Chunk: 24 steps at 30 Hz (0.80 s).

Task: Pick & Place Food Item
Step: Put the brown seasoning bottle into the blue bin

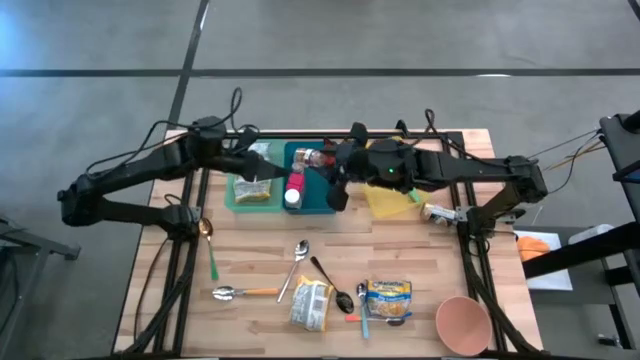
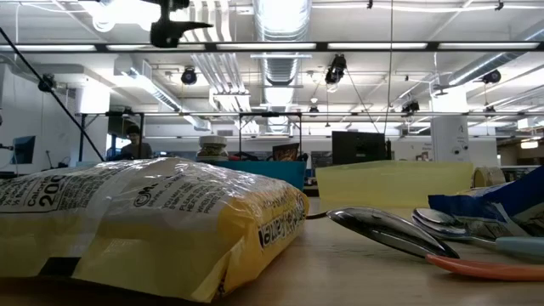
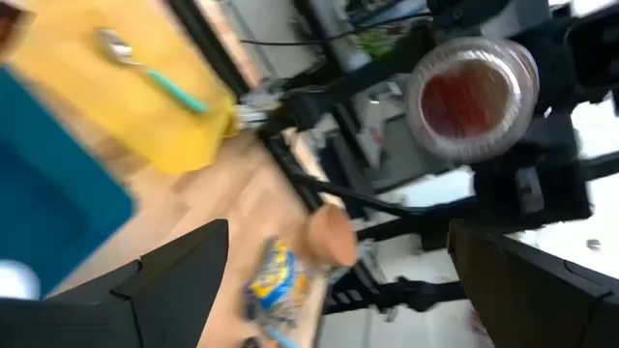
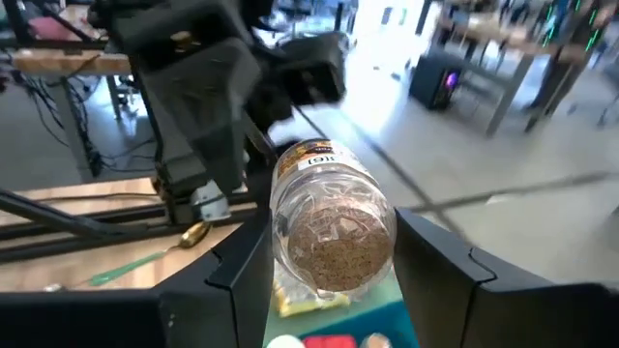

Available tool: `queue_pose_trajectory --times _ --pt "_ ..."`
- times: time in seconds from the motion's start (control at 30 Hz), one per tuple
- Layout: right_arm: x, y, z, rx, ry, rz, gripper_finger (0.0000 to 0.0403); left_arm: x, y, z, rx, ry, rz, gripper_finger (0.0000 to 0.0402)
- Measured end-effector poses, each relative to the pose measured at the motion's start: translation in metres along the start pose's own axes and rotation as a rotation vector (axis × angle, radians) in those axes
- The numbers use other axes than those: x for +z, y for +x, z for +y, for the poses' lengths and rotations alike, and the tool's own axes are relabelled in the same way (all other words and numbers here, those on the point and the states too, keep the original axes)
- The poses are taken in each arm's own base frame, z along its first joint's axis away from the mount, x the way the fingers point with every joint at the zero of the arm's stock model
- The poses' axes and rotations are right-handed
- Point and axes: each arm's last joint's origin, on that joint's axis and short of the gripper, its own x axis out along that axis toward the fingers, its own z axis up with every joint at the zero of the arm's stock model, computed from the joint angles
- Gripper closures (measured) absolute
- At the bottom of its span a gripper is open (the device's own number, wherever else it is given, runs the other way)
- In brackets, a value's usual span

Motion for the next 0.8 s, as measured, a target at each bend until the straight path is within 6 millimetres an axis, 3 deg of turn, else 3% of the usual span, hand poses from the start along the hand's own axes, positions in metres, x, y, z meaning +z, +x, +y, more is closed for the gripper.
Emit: queue_pose_trajectory --times 0.27,0.6,0.8 --pt "-0.009 0.013 -0.039 -0.004 0.216 0.106 0.0230 -0.007 -0.023 -0.005 0.028 0.037 -0.028 0.0005" --pt "-0.028 0.025 -0.089 -0.025 0.420 0.289 0.0230 -0.008 -0.024 -0.006 0.026 0.041 -0.031 0.0005" --pt "-0.055 0.049 -0.098 -0.015 0.437 0.458 0.0230 -0.008 -0.024 -0.006 0.026 0.041 -0.030 0.0005"
